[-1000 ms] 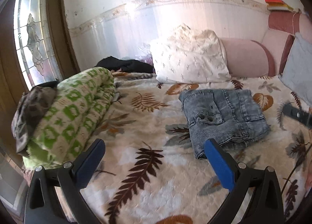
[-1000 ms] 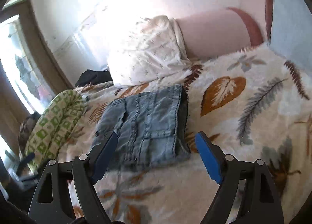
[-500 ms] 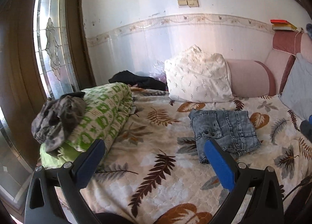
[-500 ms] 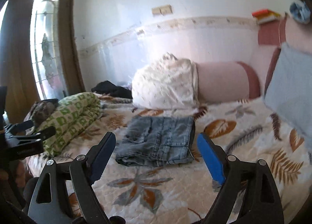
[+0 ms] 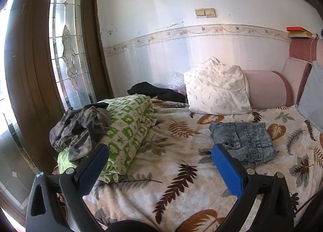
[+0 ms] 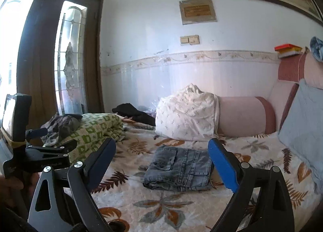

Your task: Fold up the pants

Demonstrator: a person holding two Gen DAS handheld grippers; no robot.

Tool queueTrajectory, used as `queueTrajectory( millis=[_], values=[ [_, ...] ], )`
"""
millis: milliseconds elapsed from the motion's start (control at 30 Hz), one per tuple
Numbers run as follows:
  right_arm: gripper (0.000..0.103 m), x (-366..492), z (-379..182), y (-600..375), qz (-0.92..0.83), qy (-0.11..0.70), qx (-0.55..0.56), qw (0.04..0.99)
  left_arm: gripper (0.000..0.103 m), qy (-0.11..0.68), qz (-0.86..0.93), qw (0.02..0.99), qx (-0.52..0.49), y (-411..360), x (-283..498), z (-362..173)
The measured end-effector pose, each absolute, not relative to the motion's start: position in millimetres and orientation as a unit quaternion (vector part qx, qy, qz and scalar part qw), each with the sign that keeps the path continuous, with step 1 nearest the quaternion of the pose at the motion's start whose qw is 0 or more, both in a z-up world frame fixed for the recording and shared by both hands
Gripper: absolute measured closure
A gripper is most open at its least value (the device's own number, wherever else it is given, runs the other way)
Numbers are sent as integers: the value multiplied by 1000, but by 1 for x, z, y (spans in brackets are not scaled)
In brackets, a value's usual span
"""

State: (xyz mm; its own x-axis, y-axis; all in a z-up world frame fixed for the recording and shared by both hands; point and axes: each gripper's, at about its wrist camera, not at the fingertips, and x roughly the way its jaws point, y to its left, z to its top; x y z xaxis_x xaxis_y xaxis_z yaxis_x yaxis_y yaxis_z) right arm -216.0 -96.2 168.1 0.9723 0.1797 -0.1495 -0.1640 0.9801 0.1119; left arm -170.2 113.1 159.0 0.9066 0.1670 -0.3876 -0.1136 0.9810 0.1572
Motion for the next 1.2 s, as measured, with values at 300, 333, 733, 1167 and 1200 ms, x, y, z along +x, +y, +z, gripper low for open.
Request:
queueTrajectory(
  millis=[300,333,733,1167,1200],
  values=[
    [9,-216,159,-88,96,76,44,992,0,211,87,972,60,122,-168,155],
    [9,-216,158,-86,96,75,41,992,0,213,89,971,59,122,-167,154],
    [8,-205,136,-81,92,94,43,990,0,241,90,965,53,124,-155,135],
    [8,-200,130,-87,88,105,57,989,0,252,93,962,44,128,-148,130],
    [8,-200,130,-86,88,105,56,989,0,252,94,962,43,128,-149,130]
  ],
)
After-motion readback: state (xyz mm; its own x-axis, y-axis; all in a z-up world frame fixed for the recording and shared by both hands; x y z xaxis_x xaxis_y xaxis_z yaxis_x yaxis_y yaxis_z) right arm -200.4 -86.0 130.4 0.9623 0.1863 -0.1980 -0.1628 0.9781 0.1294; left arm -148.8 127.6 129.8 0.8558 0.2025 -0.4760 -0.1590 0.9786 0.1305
